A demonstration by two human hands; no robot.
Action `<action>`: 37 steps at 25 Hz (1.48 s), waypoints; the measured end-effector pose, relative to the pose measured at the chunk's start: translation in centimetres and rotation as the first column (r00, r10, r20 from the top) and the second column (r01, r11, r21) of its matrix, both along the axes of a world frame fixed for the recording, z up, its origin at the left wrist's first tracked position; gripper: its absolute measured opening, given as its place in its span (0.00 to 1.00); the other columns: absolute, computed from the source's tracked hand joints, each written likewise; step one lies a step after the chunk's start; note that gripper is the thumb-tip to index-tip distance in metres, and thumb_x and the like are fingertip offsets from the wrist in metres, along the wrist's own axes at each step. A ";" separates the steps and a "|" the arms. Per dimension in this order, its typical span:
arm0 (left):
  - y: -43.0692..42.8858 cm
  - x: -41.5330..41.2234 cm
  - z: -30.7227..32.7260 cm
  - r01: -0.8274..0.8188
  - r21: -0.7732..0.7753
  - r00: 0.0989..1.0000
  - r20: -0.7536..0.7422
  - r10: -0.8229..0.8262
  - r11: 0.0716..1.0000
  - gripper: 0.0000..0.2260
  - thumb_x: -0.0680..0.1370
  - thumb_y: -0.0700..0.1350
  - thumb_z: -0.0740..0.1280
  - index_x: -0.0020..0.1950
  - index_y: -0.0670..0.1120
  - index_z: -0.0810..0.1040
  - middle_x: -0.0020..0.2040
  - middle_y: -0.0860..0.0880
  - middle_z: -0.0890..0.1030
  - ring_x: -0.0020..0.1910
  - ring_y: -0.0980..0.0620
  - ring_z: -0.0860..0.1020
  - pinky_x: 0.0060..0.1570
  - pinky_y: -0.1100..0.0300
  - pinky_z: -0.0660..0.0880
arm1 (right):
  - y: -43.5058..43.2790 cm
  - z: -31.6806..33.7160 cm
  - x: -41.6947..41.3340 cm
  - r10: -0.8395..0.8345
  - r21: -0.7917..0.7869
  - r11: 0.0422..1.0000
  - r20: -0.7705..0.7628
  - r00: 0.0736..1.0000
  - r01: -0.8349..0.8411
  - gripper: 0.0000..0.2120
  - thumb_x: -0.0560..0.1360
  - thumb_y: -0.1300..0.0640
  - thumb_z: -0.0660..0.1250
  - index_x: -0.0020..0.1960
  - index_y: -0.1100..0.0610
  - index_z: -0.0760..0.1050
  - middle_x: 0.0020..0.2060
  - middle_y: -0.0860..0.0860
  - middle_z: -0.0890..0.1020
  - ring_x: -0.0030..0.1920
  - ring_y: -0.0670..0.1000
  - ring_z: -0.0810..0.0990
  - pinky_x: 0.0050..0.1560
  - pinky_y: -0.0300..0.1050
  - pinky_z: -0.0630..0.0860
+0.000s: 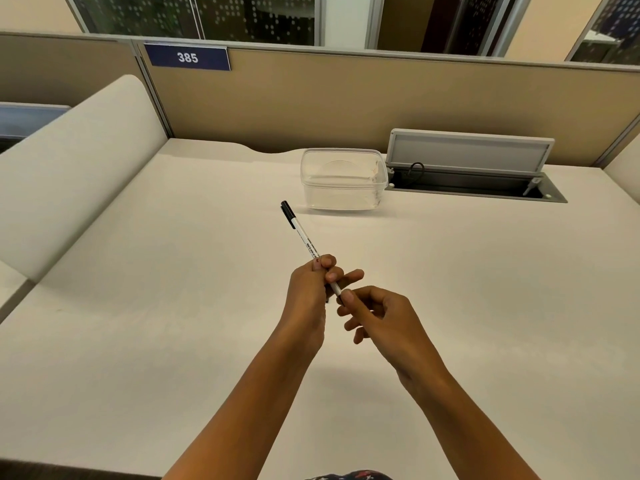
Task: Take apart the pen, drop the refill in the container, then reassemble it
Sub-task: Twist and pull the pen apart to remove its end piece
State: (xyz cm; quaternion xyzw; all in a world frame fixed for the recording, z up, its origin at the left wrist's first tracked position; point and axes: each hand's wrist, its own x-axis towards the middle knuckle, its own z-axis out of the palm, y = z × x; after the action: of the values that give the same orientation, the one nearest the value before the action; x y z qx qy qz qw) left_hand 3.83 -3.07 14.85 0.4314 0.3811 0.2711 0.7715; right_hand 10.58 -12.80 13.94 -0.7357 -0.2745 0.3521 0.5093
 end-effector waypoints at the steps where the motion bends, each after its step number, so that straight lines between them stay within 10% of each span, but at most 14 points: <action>1: 0.0 0.0 0.0 0.003 0.001 1.000 -0.004 -0.003 1.000 0.19 0.82 0.40 0.45 0.37 0.47 0.69 0.22 0.54 0.69 0.38 0.55 0.84 0.48 0.57 0.72 | 0.0 0.0 0.0 0.007 0.002 1.000 -0.002 1.000 -0.007 0.11 0.75 0.47 0.66 0.45 0.52 0.82 0.37 0.48 0.86 0.34 0.45 0.83 0.36 0.39 0.79; 8: -0.1 -0.1 -0.3 -0.006 0.016 1.000 0.005 0.006 1.000 0.19 0.83 0.40 0.46 0.37 0.46 0.70 0.25 0.54 0.73 0.38 0.54 0.84 0.53 0.55 0.73 | 0.0 -0.4 0.0 -0.044 -0.010 0.999 0.068 0.997 0.045 0.08 0.71 0.49 0.73 0.42 0.54 0.81 0.31 0.47 0.83 0.28 0.41 0.79 0.29 0.30 0.73; 19: 0.8 -1.0 -0.8 0.079 -0.088 0.976 0.210 -0.059 0.993 0.12 0.80 0.40 0.58 0.49 0.40 0.81 0.47 0.47 0.86 0.48 0.50 0.84 0.43 0.62 0.80 | -0.4 -0.4 0.4 -0.106 0.084 0.991 0.023 0.994 0.104 0.04 0.71 0.53 0.73 0.41 0.53 0.82 0.31 0.49 0.85 0.31 0.47 0.83 0.32 0.34 0.77; 30: 1.1 -0.8 -1.3 0.039 -0.096 0.959 0.283 -0.010 0.995 0.08 0.78 0.37 0.62 0.50 0.40 0.81 0.46 0.47 0.86 0.48 0.51 0.84 0.43 0.63 0.80 | -0.6 0.0 0.9 -0.093 0.106 0.990 0.011 0.996 0.091 0.06 0.74 0.56 0.70 0.48 0.58 0.82 0.36 0.53 0.85 0.33 0.50 0.85 0.39 0.44 0.83; 37: 0.3 -0.8 -2.2 -0.004 -0.210 0.956 0.285 0.065 0.978 0.08 0.78 0.37 0.62 0.51 0.40 0.81 0.47 0.46 0.86 0.48 0.51 0.84 0.43 0.62 0.80 | -1.0 0.0 1.2 -0.086 0.062 0.995 0.147 0.985 0.078 0.07 0.67 0.57 0.77 0.41 0.49 0.81 0.34 0.44 0.85 0.32 0.44 0.84 0.33 0.30 0.77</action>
State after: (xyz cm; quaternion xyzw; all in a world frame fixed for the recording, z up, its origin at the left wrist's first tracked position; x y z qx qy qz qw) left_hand 3.07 -2.76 12.64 0.2974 0.2973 0.3038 0.8549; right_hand 11.78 -13.77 13.95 -0.7560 -0.2911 0.2670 0.5220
